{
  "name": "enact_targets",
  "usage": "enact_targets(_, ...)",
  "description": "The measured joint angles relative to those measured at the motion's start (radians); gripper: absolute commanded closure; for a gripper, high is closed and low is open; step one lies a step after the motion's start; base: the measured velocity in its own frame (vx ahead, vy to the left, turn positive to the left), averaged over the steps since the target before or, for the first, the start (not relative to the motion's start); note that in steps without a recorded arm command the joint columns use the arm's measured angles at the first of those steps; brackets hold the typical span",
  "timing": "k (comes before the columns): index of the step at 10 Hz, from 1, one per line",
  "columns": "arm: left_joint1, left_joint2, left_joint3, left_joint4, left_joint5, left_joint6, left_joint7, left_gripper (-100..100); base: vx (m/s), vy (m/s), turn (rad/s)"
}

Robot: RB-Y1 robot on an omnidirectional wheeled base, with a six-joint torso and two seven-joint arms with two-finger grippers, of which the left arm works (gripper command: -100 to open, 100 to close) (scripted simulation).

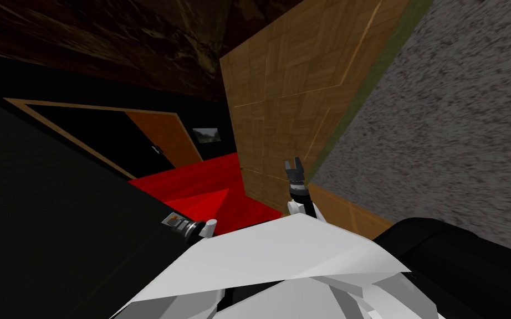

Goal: Push the door open

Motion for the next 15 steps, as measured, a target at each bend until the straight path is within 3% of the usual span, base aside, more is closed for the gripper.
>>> enact_targets(2,0.012,0.003,0.001,-0.013,-0.002,0.012,0.004,-100,0.114,0.193,0.007)
enact_targets(4,0.012,-0.009,0.002,0.007,-0.005,0.011,0.021,-100,0.094,0.151,0.005)
enact_targets(5,0.012,-0.011,0.002,0.008,-0.005,0.009,0.023,100,-0.013,-0.020,-0.004)
enact_targets(11,0.013,-0.012,0.002,0.011,-0.004,0.015,0.021,100,0.007,-0.001,0.000)
enact_targets(12,0.020,-0.018,0.009,-0.002,0.009,0.021,0.010,100,0.100,0.141,0.011)
enact_targets(13,0.006,-0.002,0.013,0.042,0.017,0.005,0.020,100,0.069,0.106,0.011)
enact_targets(15,0.012,-0.002,0.022,0.007,0.024,0.008,0.005,100,0.079,0.088,0.006)
